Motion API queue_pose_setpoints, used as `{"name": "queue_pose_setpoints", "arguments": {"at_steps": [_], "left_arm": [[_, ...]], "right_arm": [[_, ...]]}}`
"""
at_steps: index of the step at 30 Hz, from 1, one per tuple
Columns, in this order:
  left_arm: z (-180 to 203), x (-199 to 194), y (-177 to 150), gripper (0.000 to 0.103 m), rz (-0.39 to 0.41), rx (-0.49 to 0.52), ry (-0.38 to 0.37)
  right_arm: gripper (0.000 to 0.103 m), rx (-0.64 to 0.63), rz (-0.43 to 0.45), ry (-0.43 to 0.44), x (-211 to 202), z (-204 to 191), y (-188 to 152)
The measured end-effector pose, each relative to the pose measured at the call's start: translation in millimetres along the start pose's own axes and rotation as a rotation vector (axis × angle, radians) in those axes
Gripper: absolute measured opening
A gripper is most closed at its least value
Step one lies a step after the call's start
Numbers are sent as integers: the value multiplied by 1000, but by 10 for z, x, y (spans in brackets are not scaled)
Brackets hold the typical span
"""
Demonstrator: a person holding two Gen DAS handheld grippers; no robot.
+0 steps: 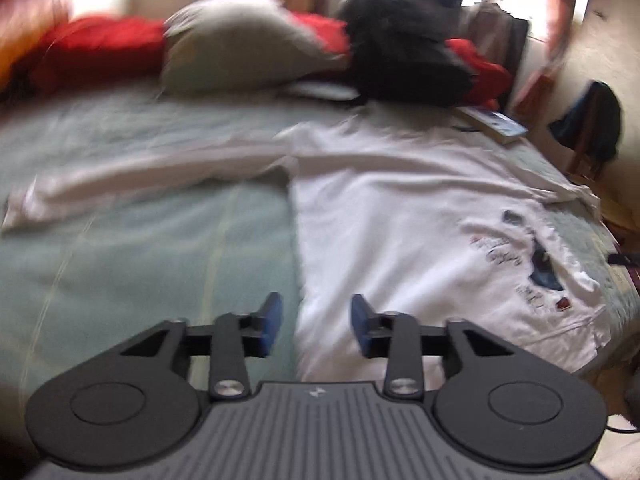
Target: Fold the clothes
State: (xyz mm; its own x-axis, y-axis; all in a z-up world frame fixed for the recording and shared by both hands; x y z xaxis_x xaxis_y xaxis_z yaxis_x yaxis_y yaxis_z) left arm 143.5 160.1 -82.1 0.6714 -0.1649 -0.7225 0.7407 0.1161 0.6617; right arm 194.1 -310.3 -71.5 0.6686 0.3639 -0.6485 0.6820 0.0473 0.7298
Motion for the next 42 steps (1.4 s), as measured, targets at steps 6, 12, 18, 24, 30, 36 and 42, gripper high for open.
{"name": "queue_pose_setpoints", "arguments": {"at_steps": [6,12,18,24,30,36,42], "left_arm": [[374,283,-115,49,-20,120,-39],[745,564,-234,53,-40,240,-78],[888,429,-562,68,-99,292,-116],[817,415,90,68,-33,214,-131],[582,985,728,68,-20,109,-127],[189,1542,1010,63,-36,-21,-70],[36,1720,1017,58,-54,-36,-63]], "right_arm": [[53,-221,-63,93,793,-902,146],[59,-296,-105,47,977,-1001,-167],[71,-290,-157,24,477,-741,-673],[72,-222,-105,86,425,-862,-357],[73,-253,-67,167,728,-1136,-1],[73,-165,-123,164,987,-1006,-19],[74,-135,-119,155,948,-879,-45]]}}
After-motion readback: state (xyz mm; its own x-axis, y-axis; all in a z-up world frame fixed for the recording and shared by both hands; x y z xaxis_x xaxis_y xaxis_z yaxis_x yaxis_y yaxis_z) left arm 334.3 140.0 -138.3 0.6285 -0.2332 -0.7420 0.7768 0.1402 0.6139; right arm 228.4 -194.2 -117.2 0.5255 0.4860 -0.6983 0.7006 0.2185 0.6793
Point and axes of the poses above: each gripper's, at about its wrist camera, not at the fingertips, and x roughly the way its jaws point, z to its right, y to its top, the point moved 9 cm from there along x, roughly the way its jaws point, and after that the axes turned 4 degrees about -x, right-handed, at the moved point
